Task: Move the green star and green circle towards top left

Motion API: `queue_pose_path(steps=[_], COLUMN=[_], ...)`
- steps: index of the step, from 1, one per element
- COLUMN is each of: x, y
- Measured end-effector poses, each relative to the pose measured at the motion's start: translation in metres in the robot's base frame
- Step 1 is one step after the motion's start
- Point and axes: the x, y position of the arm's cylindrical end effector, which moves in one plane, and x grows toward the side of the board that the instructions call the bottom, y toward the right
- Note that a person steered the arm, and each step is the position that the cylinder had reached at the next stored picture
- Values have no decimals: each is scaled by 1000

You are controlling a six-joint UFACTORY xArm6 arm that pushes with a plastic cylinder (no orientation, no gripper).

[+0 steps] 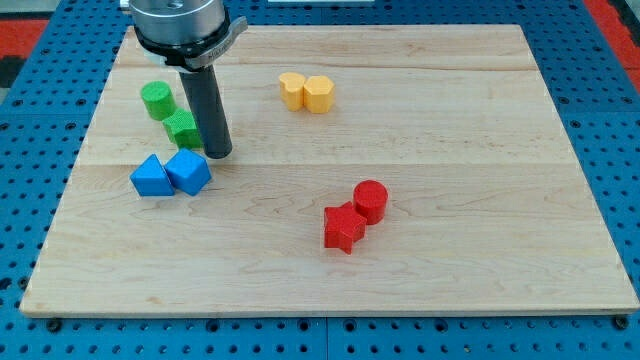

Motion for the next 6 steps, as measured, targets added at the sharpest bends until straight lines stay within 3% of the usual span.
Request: queue_pose_path(steps=[2,5,6], x=[-50,-4,-9], y=[-16,-9,-27])
